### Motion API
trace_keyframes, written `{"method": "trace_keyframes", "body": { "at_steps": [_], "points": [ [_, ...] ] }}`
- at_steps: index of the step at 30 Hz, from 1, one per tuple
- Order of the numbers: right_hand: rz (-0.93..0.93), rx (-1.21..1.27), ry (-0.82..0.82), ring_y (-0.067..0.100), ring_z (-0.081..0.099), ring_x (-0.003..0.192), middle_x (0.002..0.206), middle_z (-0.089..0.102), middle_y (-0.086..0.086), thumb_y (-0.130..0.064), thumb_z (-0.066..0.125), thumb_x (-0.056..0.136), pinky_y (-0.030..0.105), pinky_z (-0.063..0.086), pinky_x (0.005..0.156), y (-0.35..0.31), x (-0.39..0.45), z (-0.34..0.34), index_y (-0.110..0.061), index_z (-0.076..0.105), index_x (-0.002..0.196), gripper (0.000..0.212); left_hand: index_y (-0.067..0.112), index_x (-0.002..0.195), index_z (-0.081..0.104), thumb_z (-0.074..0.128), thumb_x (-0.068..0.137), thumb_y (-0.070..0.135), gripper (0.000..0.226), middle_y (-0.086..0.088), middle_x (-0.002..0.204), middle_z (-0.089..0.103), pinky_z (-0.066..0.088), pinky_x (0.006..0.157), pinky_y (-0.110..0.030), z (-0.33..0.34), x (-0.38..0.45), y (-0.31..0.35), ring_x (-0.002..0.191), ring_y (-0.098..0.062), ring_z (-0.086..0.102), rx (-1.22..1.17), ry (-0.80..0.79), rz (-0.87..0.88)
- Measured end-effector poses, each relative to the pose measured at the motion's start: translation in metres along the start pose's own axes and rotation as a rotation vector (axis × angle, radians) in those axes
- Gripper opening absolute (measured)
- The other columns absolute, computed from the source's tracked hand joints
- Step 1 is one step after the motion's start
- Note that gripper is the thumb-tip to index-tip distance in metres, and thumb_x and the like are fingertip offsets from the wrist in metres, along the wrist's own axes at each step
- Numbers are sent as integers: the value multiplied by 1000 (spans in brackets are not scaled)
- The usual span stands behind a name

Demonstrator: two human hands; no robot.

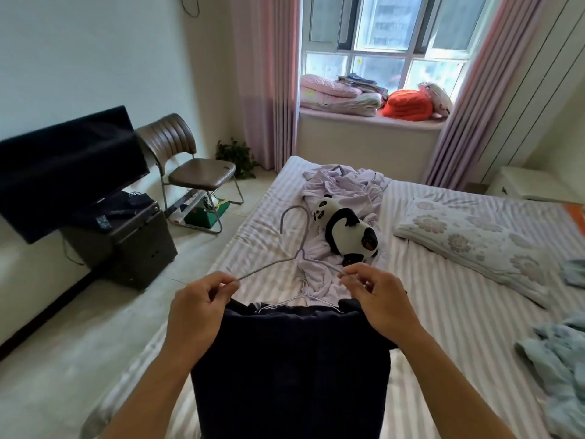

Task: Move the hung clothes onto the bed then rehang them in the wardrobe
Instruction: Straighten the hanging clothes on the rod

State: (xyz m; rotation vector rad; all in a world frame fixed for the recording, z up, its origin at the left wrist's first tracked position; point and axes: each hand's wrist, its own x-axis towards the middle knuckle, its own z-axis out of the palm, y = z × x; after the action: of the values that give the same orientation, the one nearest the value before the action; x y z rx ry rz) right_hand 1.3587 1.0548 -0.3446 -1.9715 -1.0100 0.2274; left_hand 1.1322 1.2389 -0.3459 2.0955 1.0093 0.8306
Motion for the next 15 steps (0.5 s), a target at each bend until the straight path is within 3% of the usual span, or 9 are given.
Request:
{"method": "trace_keyframes", "body": {
  "at_steps": [8, 11, 15],
  "points": [
    [-248, 76, -47, 5, 54, 55, 67, 64, -3, -18, 61, 97, 16, 44, 56, -116, -50, -21, -31, 71, 86, 19, 37, 85, 73, 71, 85, 39, 3, 20, 65, 65, 53, 61, -36, -101, -62, 66, 58, -6, 61, 40, 138, 165],
    [-322, 110, -84, 13, 59, 60, 66, 62, -8, -14, 61, 96, 28, 51, 63, -151, -65, -26, -27, 71, 84, 20, 42, 80, 69, 69, 86, 43, 6, 21, 59, 60, 46, 58, -28, -128, -84, 92, 52, -3, 54, 167, 138, 196],
    [-397, 182, -153, 2, 56, 59, 63, 62, -11, -12, 64, 94, 12, 44, 63, -185, -84, -39, -21, 74, 84, 16, 38, 90, 71, 66, 89, 41, 5, 21, 66, 65, 50, 62, -27, -157, -115, 119, 62, -2, 61, 175, 163, 223]
  ]
}}
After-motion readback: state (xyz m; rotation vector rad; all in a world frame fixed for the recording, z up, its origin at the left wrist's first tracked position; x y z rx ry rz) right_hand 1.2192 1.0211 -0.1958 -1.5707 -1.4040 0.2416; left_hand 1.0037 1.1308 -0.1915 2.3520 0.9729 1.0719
